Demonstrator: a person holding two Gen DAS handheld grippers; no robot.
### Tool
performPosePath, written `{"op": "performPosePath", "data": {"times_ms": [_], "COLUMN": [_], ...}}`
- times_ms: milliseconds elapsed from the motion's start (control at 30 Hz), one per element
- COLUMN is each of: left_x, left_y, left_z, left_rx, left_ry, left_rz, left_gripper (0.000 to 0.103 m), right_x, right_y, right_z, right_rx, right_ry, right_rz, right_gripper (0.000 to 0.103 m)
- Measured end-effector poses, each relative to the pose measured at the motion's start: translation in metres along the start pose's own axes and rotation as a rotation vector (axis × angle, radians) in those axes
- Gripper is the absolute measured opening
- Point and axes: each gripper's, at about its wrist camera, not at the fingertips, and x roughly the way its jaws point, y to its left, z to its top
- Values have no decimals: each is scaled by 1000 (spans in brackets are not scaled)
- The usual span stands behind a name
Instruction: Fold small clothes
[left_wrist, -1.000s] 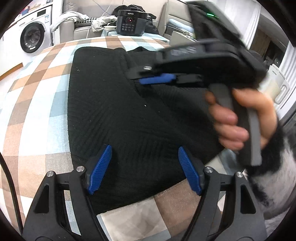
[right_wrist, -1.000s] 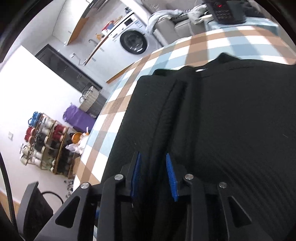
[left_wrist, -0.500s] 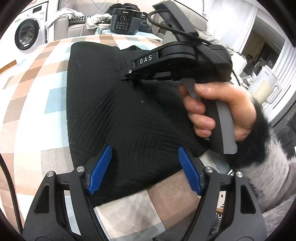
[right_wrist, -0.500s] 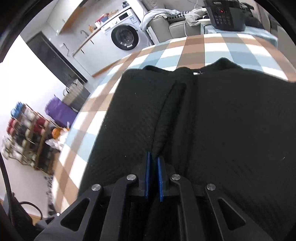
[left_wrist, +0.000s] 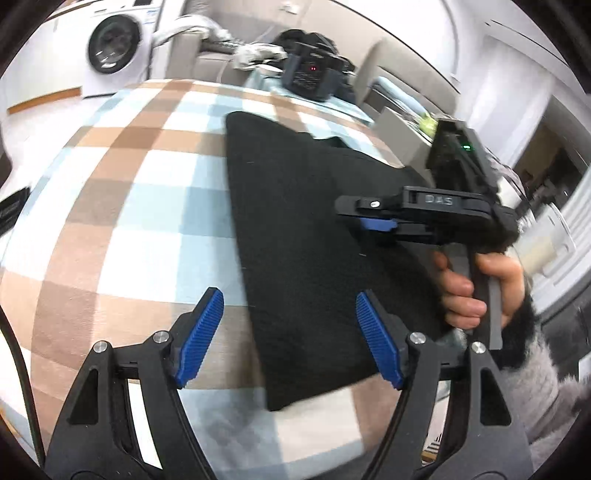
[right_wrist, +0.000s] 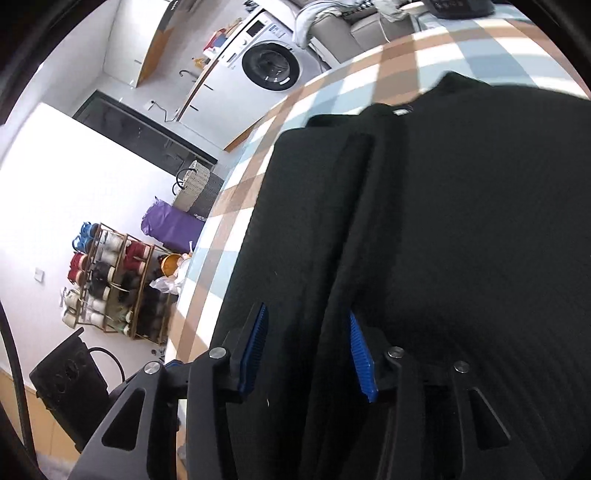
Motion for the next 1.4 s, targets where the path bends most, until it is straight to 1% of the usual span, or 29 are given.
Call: {"op": "performPosePath", "data": {"times_ms": [67, 100, 133, 167, 200, 300, 333, 367, 433, 533, 567, 633, 700, 767, 800, 867, 967, 1033, 1067, 1100, 1133, 1167, 1200, 1233, 1333, 1400], "left_x": [2, 3, 0, -1, -2, -4, 0, -4, -6, -10, -10, -2, 8, 19, 23, 31, 45, 53, 56, 58, 60, 62, 63, 65, 67, 66], "left_y": [9, 13, 19, 21, 23, 27, 27, 26, 24, 17, 16, 12, 5, -3, -6, -13, -18, -21, -22, -22, -22, -22, -22, -21, -21, -22], "left_z": [1, 1, 0, -1, -1, -4, 1, 1, 7, 10, 11, 12, 12, 11, 10, 10, 9, 7, 6, 6, 5, 5, 5, 5, 6, 6], "left_rx": [-32, -46, -53, -58, -64, -70, -71, -73, -71, -57, -53, -47, -30, -7, 6, 27, 47, 56, 60, 62, 66, 66, 64, 60, 64, 63], "left_ry": [4, 7, 7, 6, 5, 8, 5, -2, -13, -27, -28, -13, 4, 25, 29, 36, 52, 74, 80, 84, 88, 90, 92, 96, 97, 99], "left_rz": [27, 37, 40, 45, 54, 63, 62, 61, 64, 63, 56, 55, 53, 55, 53, 63, 88, 106, 111, 114, 116, 114, 113, 114, 118, 117], "left_gripper": [72, 72, 72, 72, 72, 72, 72, 72, 72, 72, 72, 72, 72, 72, 72, 72, 72, 72, 72, 72, 72, 72, 72, 72, 72, 72], "right_x": [7, 9, 12, 13, 14, 4, -3, -16, -38, -73, -77, -75, -64, -53, -51, -53, -62, -72, -79, -85, -90, -92, -93, -94, -94, -92], "right_y": [7, 8, 12, 16, 17, 33, 40, 48, 55, 54, 50, 29, 2, -17, -23, -29, -32, -34, -34, -34, -34, -33, -32, -30, -18, -12], "right_z": [3, 4, 4, 2, 2, -4, -5, -7, -6, -15, -16, -17, -19, -21, -23, -24, -28, -39, -48, -58, -70, -80, -89, -99, -111, -111], "right_rx": [-25, -35, -55, -79, -91, -173, -195, -212, -218, -215, -203, -143, -77, -40, -24, -5, 26, 49, 51, 63, 81, 97, 109, 106, 43, 23], "right_ry": [-18, -28, -34, -39, -46, -88, -112, -141, -186, -232, -233, -212, -174, -138, -133, -150, -119, -111, -110, -112, -113, -109, -106, -110, -149, -159], "right_rz": [-67, -84, -120, -150, -150, -170, -173, -181, -191, -245, -273, -322, -345, -356, -345, -318, -264, -228, -201, -171, -123, -92, -80, -89, -146, -224], "right_gripper": [43, 36, 31, 16, 13, 10, 10, 10, 10, 10, 10, 10, 10, 10, 10, 11, 18, 22, 28, 40, 46, 50, 50, 50, 49, 21]}}
